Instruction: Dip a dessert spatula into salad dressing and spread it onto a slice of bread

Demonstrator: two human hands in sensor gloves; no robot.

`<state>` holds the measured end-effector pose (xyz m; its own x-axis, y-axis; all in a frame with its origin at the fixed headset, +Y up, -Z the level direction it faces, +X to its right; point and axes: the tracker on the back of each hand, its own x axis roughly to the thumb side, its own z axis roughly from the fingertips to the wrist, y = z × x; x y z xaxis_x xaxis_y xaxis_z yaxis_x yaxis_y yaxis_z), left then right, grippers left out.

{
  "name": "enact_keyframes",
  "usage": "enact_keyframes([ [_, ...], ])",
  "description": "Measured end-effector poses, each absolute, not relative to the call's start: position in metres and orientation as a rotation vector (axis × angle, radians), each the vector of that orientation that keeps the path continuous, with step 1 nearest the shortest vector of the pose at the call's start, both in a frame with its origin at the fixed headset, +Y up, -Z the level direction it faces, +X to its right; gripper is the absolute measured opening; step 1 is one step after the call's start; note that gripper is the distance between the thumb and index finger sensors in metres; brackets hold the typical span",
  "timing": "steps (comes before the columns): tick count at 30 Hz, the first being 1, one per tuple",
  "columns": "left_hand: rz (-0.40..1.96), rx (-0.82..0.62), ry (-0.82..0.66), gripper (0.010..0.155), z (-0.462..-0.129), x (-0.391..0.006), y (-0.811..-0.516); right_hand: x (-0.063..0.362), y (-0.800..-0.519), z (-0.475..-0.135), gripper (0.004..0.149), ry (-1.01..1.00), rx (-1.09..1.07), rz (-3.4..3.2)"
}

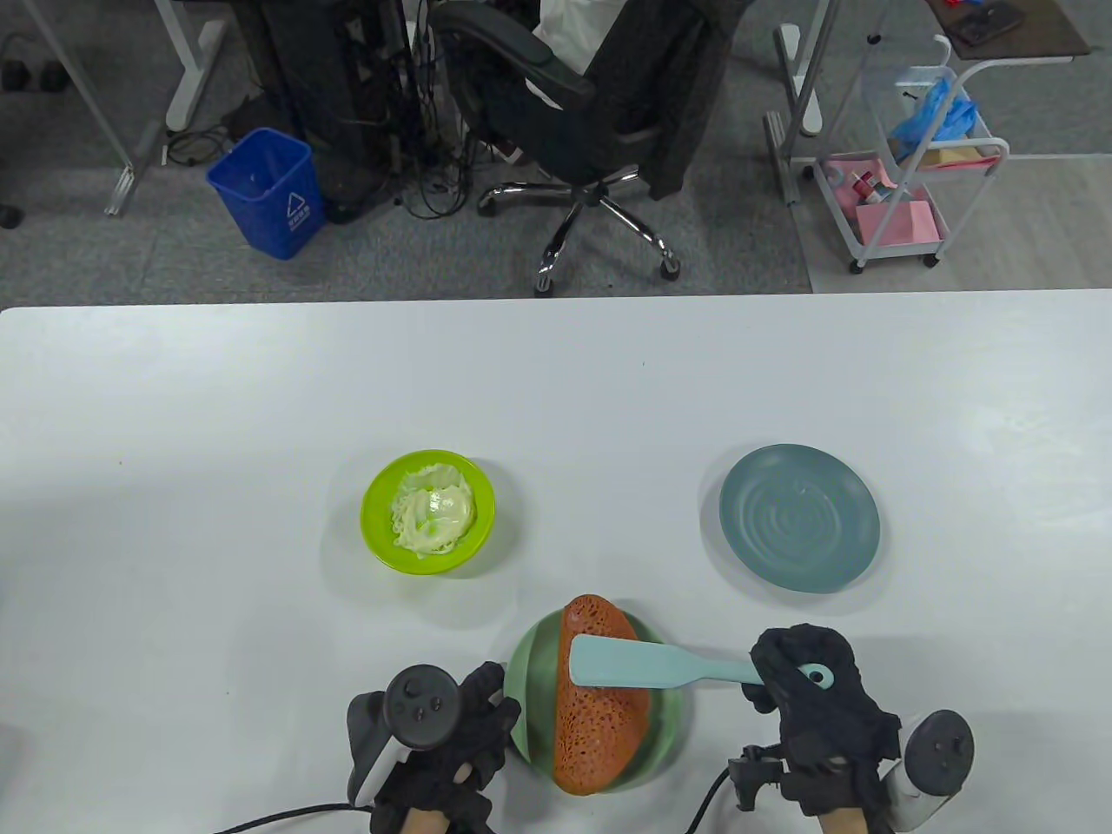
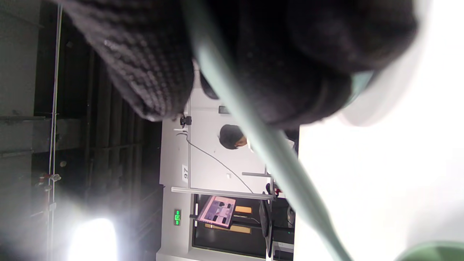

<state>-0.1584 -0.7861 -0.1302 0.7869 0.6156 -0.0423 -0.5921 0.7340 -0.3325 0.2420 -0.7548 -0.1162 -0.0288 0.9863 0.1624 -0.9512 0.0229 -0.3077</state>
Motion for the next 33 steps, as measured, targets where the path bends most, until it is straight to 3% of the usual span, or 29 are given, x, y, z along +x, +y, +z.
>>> enact_keyframes([
  [20, 0.652, -0.338, -0.081, 0.059, -0.13, -0.157, -0.786, 0.263, -0.74, -0.104, 0.035, -0.519, -0.196, 1.562],
  [33, 0.656, -0.337, -0.082, 0.059, -0.129, -0.157, -0.786, 0.271, -0.741, -0.103, 0.036, -0.493, -0.226, 1.544],
])
